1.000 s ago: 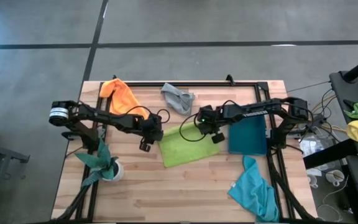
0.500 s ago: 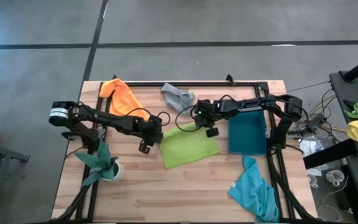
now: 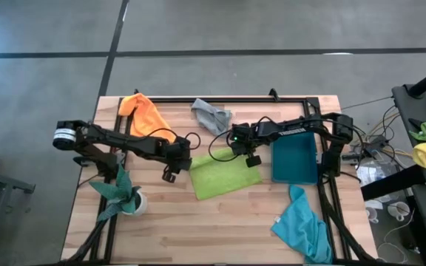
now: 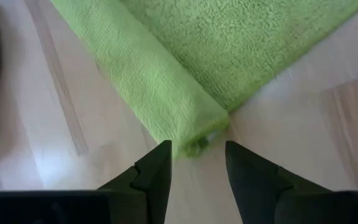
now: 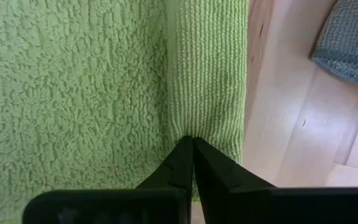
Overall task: Roll microfiber towels into tight, uniform cylinder then place into a basket
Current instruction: Roll the green towel
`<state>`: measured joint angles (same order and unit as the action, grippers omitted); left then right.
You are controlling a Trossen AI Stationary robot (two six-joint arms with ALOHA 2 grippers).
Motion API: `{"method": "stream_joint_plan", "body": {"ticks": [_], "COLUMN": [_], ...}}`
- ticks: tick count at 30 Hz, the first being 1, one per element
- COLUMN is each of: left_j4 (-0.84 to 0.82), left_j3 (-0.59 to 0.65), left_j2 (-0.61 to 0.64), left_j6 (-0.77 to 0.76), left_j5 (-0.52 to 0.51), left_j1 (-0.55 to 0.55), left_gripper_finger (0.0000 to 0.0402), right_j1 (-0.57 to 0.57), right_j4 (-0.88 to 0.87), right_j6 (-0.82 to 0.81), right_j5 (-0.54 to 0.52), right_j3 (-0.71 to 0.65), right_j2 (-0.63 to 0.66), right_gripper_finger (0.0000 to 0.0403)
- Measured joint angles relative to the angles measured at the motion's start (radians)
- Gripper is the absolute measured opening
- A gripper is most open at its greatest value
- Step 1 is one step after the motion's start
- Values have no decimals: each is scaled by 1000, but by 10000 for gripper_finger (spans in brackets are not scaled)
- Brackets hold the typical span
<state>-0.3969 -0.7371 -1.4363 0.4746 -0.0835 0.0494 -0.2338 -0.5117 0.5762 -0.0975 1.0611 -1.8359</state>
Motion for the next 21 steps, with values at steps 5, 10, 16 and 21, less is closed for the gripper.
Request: {"method": "stream_joint_plan", "body": {"ticks": [5,10,16,21], "left_j4": [-100,100,232,322], "left_j3": [1,27,70,107], "left_j2": [77,163,97,-7], "left_j6": [-95,-359,-482,-494], "left_j5": [-40,-52,-49,-58], "left_j1": [1,8,6,9], "left_gripper_finger": [135,134,134,134], "right_j1": [1,1,1,1], "right_j4": [-1,-1,-9,-9], "right_j6": [-1,-22,-26,-27], "right_j5": [0,0,0,1], "right_j3": [0,0,-2,-2], "right_j2": [0,0,6,6], "right_gripper_finger": [9,9,9,9]}}
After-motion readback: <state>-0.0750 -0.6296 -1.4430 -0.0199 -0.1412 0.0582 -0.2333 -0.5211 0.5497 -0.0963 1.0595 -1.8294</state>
